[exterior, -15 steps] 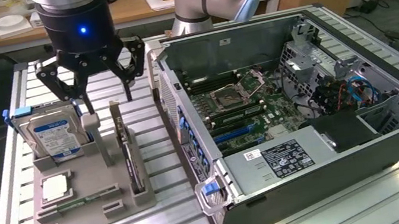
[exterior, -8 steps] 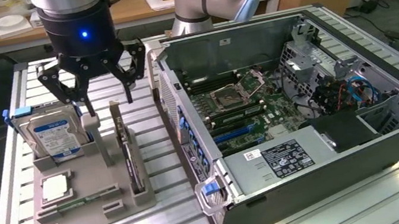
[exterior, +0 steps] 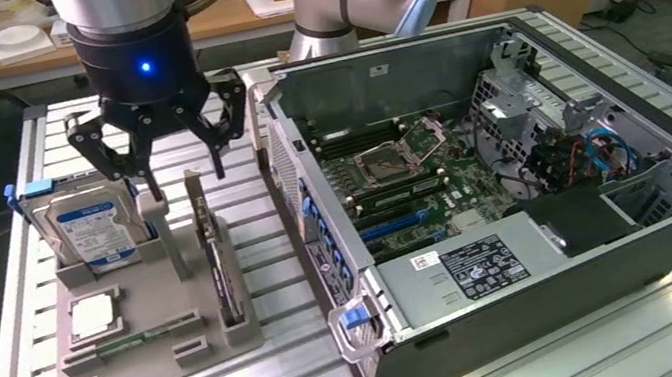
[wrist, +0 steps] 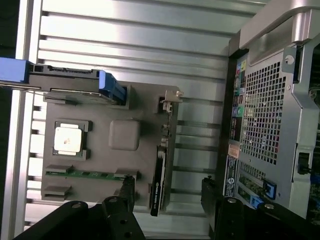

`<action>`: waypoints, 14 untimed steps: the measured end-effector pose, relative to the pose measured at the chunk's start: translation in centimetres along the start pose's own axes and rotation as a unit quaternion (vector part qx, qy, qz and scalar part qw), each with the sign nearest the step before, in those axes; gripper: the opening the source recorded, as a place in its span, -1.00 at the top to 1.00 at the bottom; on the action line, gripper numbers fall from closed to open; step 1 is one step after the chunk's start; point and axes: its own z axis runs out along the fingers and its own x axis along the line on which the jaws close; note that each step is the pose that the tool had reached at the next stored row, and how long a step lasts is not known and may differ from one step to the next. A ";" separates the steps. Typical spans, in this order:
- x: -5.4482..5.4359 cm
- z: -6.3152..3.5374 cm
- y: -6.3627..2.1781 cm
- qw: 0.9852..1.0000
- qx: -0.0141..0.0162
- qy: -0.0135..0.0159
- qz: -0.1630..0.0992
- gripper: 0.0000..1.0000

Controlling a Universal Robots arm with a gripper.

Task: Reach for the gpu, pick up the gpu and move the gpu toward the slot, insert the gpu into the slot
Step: 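Pick up the gpu and move the gpu toward the slot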

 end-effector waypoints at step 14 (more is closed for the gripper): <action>0.0 1.16 -0.16 1.000 0.000 0.000 0.000 -0.29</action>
